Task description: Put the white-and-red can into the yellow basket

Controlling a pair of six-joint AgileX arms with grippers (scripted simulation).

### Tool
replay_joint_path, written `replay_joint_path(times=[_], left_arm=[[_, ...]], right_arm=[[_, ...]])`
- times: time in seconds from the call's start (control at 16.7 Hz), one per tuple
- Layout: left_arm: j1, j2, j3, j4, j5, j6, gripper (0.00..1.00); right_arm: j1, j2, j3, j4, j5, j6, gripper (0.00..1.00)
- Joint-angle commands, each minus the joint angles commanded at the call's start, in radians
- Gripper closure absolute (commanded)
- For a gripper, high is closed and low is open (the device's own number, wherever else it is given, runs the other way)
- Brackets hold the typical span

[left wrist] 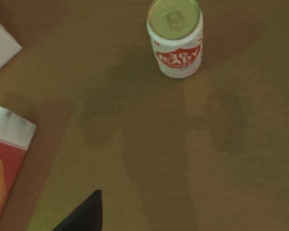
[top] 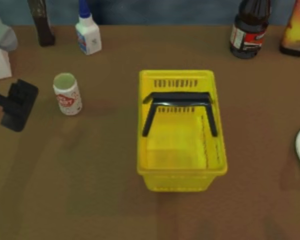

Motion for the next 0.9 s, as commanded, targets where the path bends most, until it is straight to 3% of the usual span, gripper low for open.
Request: replay_joint_path(times=[0.48, 0.9], left_arm=[[-0.041, 0.849, 0.751, -0.409, -0.020, 0.204, 0.00], [-0.037, 1.280, 1.167, -0.553, -0.048, 0.306, 0.00]], right_arm=[[0.000, 0.000, 0.000, 0.000, 0.000, 0.000, 0.00], [0.000, 0.000, 0.000, 0.000, 0.000, 0.000, 0.00]])
